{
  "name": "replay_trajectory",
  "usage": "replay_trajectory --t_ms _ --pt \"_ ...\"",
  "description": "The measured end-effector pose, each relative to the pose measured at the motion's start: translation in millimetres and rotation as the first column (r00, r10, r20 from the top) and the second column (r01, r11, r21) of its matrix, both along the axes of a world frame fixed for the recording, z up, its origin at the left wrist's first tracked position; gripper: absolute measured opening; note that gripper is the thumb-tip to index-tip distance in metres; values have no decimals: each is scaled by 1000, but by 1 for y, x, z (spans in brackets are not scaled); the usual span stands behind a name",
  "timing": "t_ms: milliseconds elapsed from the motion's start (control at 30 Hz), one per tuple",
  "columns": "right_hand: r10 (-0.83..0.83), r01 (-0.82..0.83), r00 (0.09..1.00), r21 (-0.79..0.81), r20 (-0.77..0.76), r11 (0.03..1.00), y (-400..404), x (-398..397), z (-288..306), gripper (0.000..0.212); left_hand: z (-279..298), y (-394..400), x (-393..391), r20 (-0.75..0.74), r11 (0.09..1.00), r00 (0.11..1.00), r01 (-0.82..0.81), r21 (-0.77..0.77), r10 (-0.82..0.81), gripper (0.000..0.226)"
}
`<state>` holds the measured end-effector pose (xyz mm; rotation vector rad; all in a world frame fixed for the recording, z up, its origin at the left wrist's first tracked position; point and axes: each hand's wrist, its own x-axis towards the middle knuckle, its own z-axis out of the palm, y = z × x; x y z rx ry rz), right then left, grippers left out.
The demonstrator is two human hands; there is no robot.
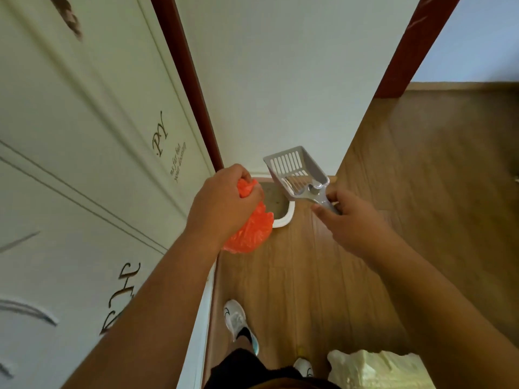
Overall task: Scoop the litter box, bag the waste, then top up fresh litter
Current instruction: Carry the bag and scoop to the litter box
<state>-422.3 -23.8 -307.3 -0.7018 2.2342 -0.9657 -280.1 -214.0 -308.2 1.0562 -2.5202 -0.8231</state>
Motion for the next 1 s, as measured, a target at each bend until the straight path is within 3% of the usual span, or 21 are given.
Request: replay_trajectory --t_ms 267,533,1000 --pt "-118 119 992 -4 41 993 -80 -21 -8 29 -4 -94 -41 5 997 997 76 -17 -76 19" --pt "-140 139 989 23 52 990 -125 -51 -20 21 -21 -157 -65 31 999 998 46 -8 -46 16" --pt "43 -54 994 109 100 993 -153 -166 -98 22 -98 -179 -106 156 989 978 -131 -61 139 20"
